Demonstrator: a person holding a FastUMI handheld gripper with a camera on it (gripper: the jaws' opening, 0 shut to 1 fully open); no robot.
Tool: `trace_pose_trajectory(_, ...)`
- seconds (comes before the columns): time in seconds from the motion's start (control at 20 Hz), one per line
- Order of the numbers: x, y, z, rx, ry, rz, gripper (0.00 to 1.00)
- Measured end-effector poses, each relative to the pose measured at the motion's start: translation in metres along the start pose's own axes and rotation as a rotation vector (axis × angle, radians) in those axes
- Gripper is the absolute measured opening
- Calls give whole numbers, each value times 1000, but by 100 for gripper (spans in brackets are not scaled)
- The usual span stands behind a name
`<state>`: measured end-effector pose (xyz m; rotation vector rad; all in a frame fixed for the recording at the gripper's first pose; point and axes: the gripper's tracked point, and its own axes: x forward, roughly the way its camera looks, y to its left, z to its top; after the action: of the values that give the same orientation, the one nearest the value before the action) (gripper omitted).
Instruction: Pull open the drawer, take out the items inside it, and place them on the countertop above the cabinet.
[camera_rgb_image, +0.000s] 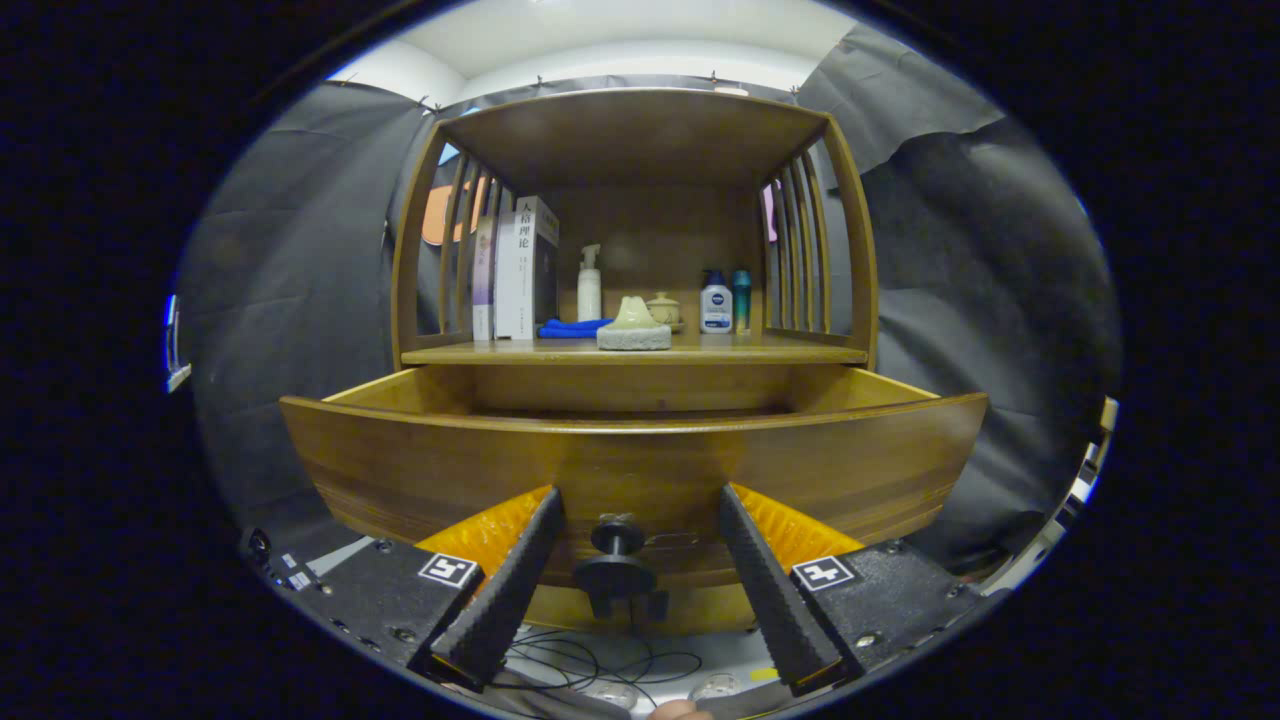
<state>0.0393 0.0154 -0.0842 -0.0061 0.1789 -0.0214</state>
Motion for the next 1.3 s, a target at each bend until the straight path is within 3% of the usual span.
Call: trace_pose_trajectory(1.3, 52, 5, 19, -24, -3, -22, 100)
